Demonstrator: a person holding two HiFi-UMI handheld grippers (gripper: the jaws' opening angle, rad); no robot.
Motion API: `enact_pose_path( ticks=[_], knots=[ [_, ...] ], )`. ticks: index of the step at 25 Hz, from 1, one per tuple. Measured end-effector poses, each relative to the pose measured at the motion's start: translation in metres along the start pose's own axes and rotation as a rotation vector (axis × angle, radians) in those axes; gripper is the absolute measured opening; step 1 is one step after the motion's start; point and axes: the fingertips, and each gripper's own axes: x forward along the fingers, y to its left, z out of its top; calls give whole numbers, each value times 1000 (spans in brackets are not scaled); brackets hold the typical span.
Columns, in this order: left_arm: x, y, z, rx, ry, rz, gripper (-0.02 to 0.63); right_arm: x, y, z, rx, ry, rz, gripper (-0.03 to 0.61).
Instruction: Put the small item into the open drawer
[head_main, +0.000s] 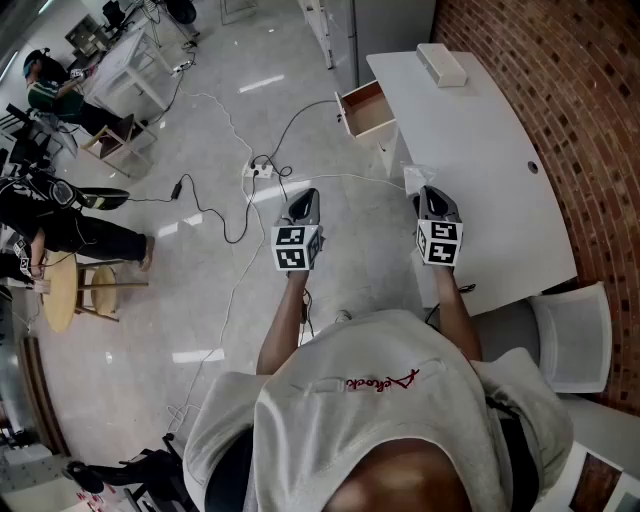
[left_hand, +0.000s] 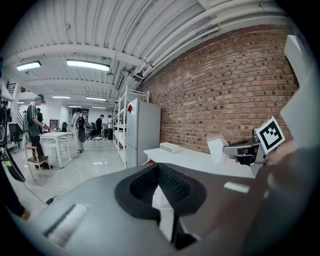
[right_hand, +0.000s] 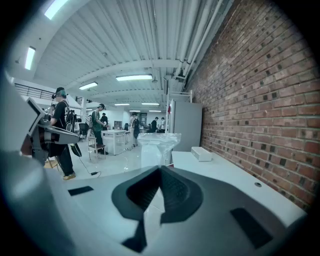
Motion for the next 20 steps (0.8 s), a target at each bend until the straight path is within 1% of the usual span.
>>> enact_pose_path(
  ticks=[10,14,20],
  knots=[
    [2,-5,5,14,1,2,9,-2,-1,-4,6,9,7,12],
    [5,-10,9,20,-5,8,9,-4,-5,-5,24,-5,23,12],
    [10,-22,11,26,-6,28,9,-7,-15,-14,21,8,48,12]
  ],
)
